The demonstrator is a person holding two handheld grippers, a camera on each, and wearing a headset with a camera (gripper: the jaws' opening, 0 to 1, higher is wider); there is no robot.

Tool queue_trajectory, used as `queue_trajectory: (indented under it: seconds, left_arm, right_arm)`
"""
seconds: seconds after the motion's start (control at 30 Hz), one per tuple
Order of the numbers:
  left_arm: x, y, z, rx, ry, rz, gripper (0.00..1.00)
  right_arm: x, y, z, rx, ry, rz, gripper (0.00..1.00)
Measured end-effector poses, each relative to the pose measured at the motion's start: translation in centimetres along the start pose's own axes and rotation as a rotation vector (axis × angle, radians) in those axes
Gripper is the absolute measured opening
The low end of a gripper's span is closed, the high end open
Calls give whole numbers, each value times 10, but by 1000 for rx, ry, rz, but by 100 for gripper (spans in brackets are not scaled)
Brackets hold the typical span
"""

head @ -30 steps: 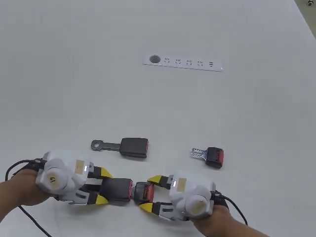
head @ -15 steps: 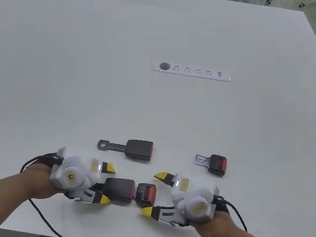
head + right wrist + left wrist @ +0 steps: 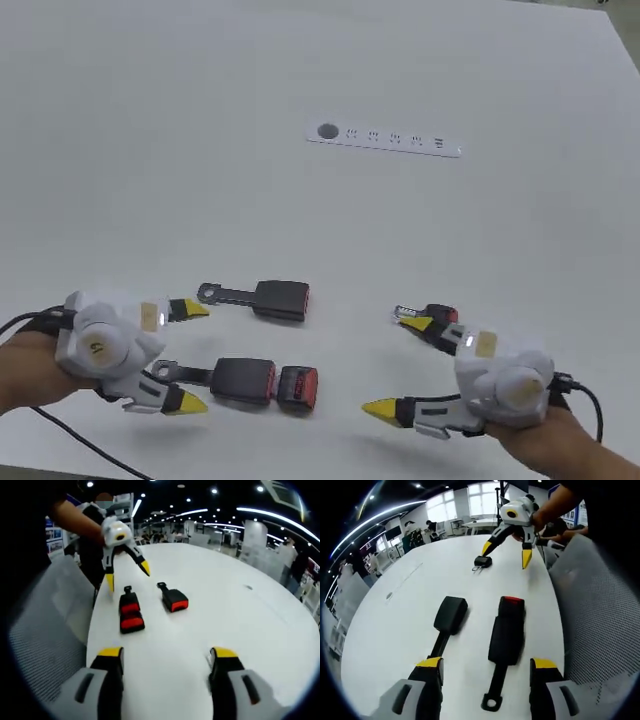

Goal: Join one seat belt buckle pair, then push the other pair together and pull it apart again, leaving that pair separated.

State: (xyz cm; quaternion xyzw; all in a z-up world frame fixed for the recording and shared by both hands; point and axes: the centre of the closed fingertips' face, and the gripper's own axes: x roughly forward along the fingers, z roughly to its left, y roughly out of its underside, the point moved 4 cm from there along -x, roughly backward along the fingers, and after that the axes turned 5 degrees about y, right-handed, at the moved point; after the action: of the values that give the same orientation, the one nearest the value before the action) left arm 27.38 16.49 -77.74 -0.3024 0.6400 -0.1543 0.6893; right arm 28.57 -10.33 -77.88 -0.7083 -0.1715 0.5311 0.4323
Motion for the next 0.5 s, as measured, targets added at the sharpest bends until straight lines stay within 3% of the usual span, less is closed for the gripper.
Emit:
queue_trajectory:
  seconds: [0.07, 0.2, 0.37, 0.5]
  left_arm:
    - [-1, -6, 10, 7, -16, -18, 78]
    - [1, -23, 32, 18, -28, -45, 78]
    - [12, -39, 45, 31, -11, -57, 79]
    - [23, -46, 55, 36, 0, -49, 78]
  right_arm:
    - [-6, 4, -11, 0, 8, 4, 72]
    - [-14, 10, -32, 7, 33, 24, 73]
    - [-22, 9, -57, 53, 63, 12, 74]
    - [-21, 10, -67, 51, 61, 19, 75]
